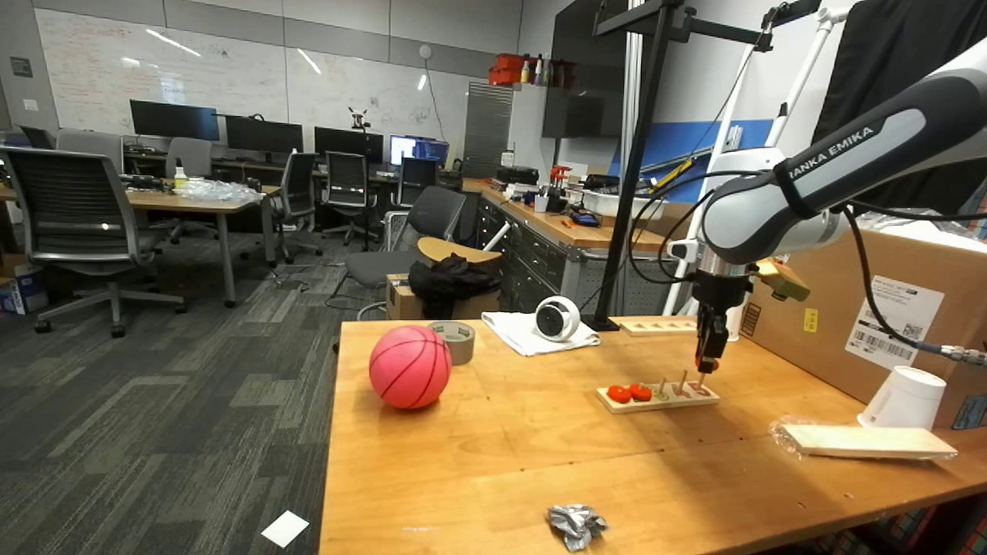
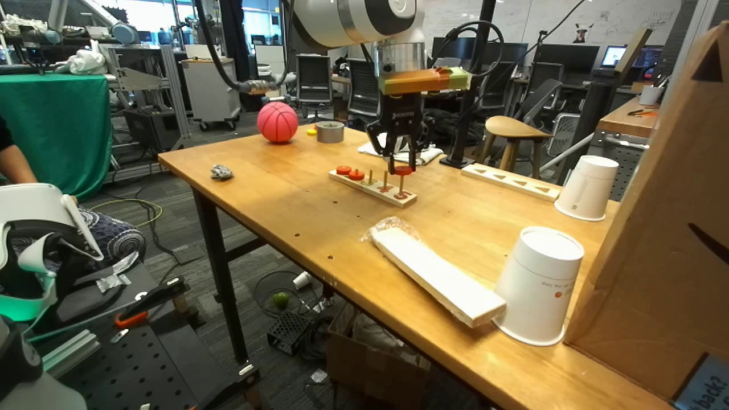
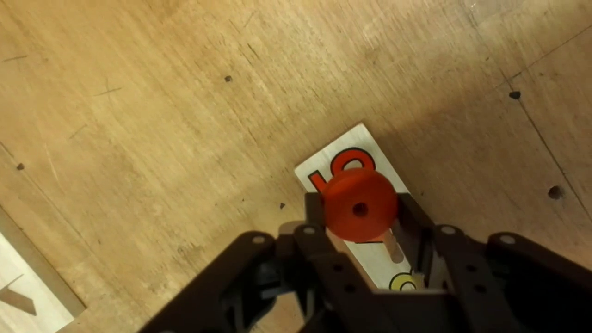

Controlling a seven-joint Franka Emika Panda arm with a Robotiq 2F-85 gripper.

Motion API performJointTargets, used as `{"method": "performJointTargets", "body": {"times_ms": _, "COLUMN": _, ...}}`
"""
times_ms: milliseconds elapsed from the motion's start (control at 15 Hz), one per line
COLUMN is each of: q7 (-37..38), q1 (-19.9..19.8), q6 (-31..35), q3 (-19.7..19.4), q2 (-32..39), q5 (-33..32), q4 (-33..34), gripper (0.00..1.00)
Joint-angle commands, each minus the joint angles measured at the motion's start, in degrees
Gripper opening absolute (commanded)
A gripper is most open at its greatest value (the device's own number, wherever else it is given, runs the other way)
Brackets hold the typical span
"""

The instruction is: Put the orange objects on the first pole on the right

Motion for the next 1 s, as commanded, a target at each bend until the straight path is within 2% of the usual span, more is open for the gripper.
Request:
{"method": "performJointTargets", "body": {"times_ms": 0, "q7": 1.21, "q1": 0.28, "q6": -0.27, "q3": 0.08, "q2": -1.65, "q5": 0.04, "q4": -2.23, "gripper": 0.17}}
{"method": "performJointTargets", "body": {"times_ms": 267, "q7": 1.43, "q1": 0.29, "q6": 0.01, "q3": 0.22, "q2": -1.45, "q5": 0.31, "q4": -2.4, "gripper": 0.17}}
{"method": "performJointTargets", "body": {"times_ms": 333, "q7": 2.03, "q1": 0.39, "q6": 0.05, "q3": 0.17, "q2": -1.34, "q5": 0.2, "q4": -2.37, "gripper": 0.67}}
{"method": "performJointTargets", "body": {"times_ms": 467, "q7": 3.31, "q1": 0.47, "q6": 0.31, "q3": 0.27, "q2": -1.55, "q5": 0.68, "q4": -2.42, "gripper": 0.73}}
{"method": "performJointTargets", "body": {"times_ms": 667, "q7": 11.04, "q1": 1.68, "q6": 2.83, "q3": 1.97, "q2": -6.0, "q5": 5.6, "q4": -4.96, "gripper": 0.97}}
{"method": "performJointTargets", "body": {"times_ms": 800, "q7": 13.51, "q1": 3.01, "q6": 6.53, "q3": 4.49, "q2": -9.8, "q5": 10.94, "q4": -8.87, "gripper": 1.0}}
{"method": "performJointTargets", "body": {"times_ms": 933, "q7": 14.81, "q1": 5.18, "q6": 13.53, "q3": 7.11, "q2": -11.66, "q5": 15.9, "q4": -12.57, "gripper": 1.0}}
